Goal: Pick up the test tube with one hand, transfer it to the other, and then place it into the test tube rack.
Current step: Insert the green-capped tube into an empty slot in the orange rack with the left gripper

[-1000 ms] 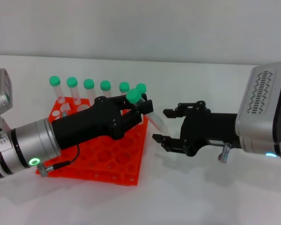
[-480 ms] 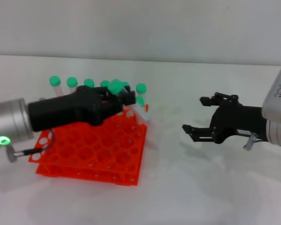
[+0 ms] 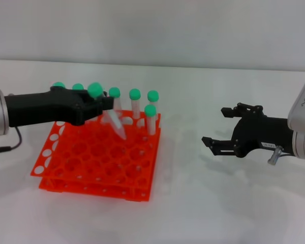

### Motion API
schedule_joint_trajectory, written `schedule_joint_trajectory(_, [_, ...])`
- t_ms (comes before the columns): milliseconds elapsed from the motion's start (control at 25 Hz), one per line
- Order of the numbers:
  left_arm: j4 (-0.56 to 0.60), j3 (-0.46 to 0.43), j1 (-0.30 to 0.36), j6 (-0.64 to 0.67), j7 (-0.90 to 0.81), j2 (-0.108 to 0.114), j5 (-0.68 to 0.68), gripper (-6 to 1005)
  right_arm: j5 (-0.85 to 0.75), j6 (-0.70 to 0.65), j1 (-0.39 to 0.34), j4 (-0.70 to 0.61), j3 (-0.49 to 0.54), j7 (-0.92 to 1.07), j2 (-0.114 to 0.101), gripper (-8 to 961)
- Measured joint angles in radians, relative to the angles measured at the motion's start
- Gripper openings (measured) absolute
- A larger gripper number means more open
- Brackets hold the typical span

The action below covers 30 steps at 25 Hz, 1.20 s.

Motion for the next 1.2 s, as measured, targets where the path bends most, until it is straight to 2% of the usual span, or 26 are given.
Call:
schedule_joint_trajectory(120, [0.036,0.003,-0.002,0.044,0.001,-0.009,0.071,211,0.000,0.001,0.001,0.002,-0.004,0.000,0.000,858])
schedule_joint_trajectory(320, [0.031,0.010,-0.015,0.099,0.009,-0.010,0.111,211,0.000,0.000,0.010,0.014,-0.008,0.001,0.001,858])
schedule_joint_trajectory(560, [0.024,0.094,-0.014,0.200,0.040,-0.010,0.125,212,0.001,-0.006,0.011,0.022,-0.011,0.001,0.002,858])
schedule_joint_trajectory(920, [-0.056,0.104,-0.057,0.216,0.099,-0.011,0.116,213,0.008,-0.014,0.018,0.028,-0.024,0.001,0.003,857])
schedule_joint_trajectory(1200, [-0.059,0.104,-0.065,0.239,0.117,-0.011,0.099,214,0.009,-0.048,0.020,0.030,-0.047,0.001,0.003,858])
